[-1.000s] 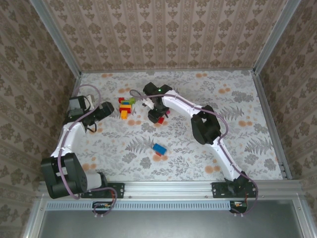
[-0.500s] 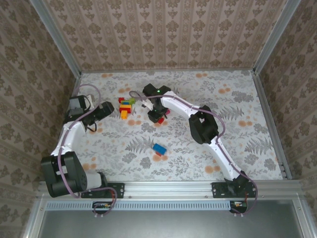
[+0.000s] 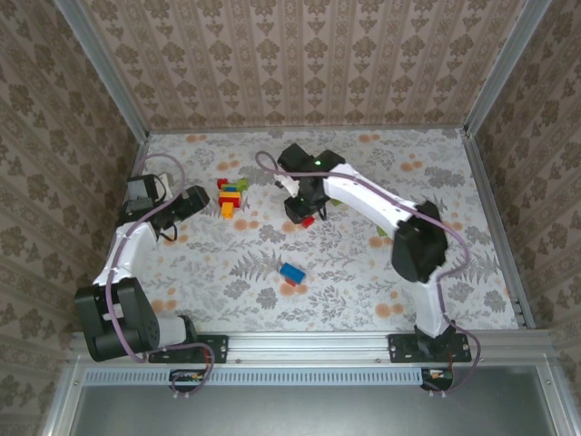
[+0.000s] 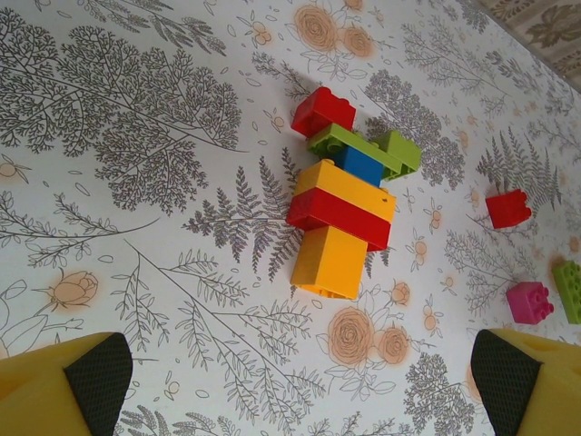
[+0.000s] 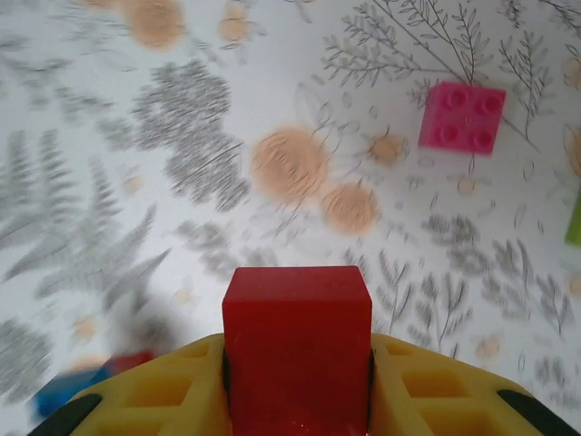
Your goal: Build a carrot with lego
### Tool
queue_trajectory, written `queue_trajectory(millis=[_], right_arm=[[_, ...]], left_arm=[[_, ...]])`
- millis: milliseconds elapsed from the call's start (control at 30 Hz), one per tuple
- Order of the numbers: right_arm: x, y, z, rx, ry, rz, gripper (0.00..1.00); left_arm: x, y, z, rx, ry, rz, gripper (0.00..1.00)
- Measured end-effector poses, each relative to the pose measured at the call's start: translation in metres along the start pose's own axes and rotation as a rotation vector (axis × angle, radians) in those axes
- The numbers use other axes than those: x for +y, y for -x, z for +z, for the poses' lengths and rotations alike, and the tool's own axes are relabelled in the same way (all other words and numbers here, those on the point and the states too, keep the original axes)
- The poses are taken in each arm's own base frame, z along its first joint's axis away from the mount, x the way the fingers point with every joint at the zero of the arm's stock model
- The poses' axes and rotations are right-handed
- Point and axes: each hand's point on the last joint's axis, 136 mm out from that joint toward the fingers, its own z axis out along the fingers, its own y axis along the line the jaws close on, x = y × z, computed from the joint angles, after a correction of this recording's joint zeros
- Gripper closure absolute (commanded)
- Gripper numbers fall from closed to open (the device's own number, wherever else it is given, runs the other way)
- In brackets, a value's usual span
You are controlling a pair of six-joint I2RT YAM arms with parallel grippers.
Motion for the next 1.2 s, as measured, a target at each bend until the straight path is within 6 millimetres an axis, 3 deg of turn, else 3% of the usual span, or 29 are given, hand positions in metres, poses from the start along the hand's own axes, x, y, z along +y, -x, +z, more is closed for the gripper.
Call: queue_trajectory(millis=[67,133,267,367,667,967,1200], right_arm=[[0.018,-0.016,-0.021,-0.026,0.018,-0.017,0.65],[0.036,-0.035,-0.025,-0.016,0.035,-0.037,0.65],[0.063,-0.074,-0.003,0.070,0.058,-0.068,0.65],[0.071,-0.095,0.010,0.124,0.060,-0.067,0.65],[0.090,-0.087,0.018,0.082,0.084,-0.069,0.66],[0.097,-0.089,0.036,0.115,0.081,-0.083,0.66],[0.100,-0.085,0.037,0.111,0.084,-0.092,0.66]], left_arm=[[-0.001,-0.001,0.000,0.002,-0.003,0.002,0.00],[-0.002,-0.001,0.001,0.004,-0.005,0.004,0.00],[-0.002,-0.001,0.001,0.004,-0.005,0.005,0.00],[-0.002,-0.001,0.001,0.004,-0.005,0.005,0.00],[-0.002,-0.001,0.001,0.005,-0.005,0.004,0.00],[-0.002,-0.001,0.001,0.004,-0.005,0.005,0.00],[-0.002,-0.002,0.001,0.006,-0.005,0.004,0.00]])
